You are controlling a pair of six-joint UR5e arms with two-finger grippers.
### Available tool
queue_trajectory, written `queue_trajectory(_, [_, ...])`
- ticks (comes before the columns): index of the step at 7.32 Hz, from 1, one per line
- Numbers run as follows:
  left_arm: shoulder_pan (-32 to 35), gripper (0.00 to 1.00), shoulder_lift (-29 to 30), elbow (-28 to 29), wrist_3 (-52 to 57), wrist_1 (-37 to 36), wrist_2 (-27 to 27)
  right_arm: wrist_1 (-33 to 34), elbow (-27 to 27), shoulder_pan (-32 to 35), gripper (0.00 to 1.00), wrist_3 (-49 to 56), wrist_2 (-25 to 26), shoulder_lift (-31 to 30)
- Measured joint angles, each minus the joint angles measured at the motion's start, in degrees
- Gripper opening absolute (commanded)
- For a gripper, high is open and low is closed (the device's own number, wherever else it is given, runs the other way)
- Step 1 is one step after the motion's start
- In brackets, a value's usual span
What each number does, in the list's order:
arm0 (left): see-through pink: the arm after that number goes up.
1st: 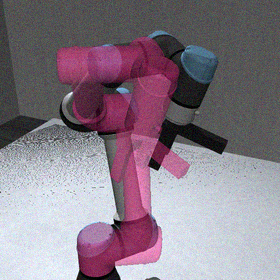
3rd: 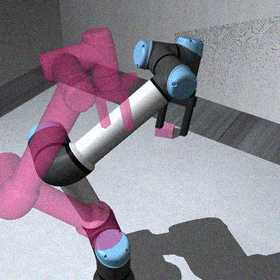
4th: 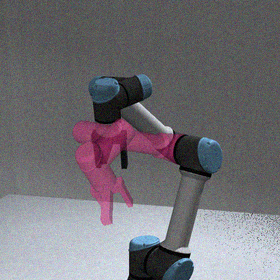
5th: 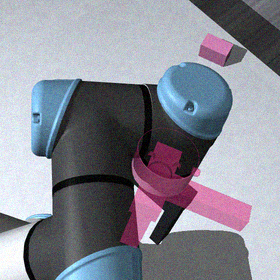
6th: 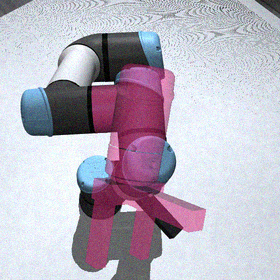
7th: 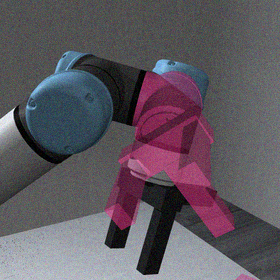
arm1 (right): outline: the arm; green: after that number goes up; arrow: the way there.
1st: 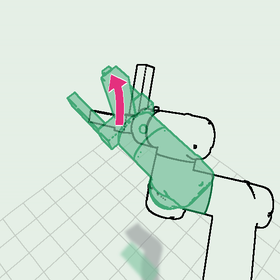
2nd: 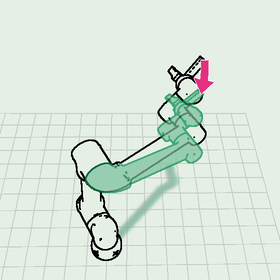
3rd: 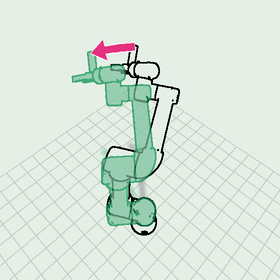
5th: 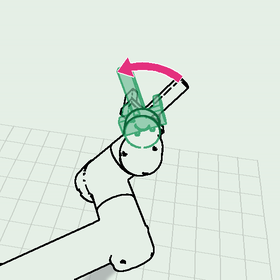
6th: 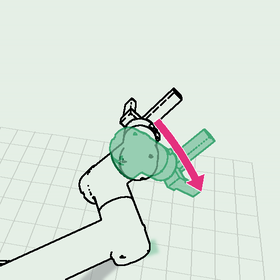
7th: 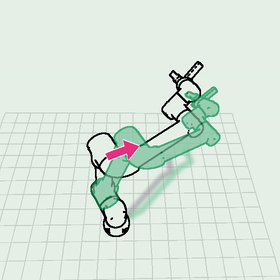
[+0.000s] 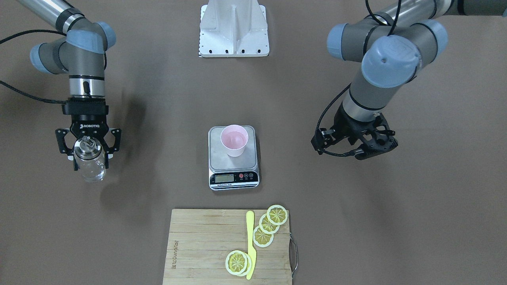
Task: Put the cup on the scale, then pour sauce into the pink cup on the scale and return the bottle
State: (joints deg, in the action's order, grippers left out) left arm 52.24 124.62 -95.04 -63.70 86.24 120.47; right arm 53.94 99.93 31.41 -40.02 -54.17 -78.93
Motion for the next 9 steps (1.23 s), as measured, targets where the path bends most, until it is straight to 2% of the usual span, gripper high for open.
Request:
queue_trajectory(2, [4.0,0.99,-3.8,-0.4,9.7,0.0,0.2,14.1,1.0,-4.3,0.0,4.8,8.7,6.9])
queue_trajectory(4, [7.2,0.99,-6.8,-0.4,16.4,0.0,0.3,25.0,0.7,-9.3,0.0,12.2,17.6,11.2])
queue_trajectory(7, [9.1,0.99,-8.4,0.0,19.7,0.1,1.3,36.8,-2.4,-12.6,0.0,18.6,24.8,16.3])
queue_trajectory(9, [9.5,0.99,-8.6,0.7,20.3,0.1,1.8,40.2,-4.0,-12.8,0.0,26.5,29.7,17.9])
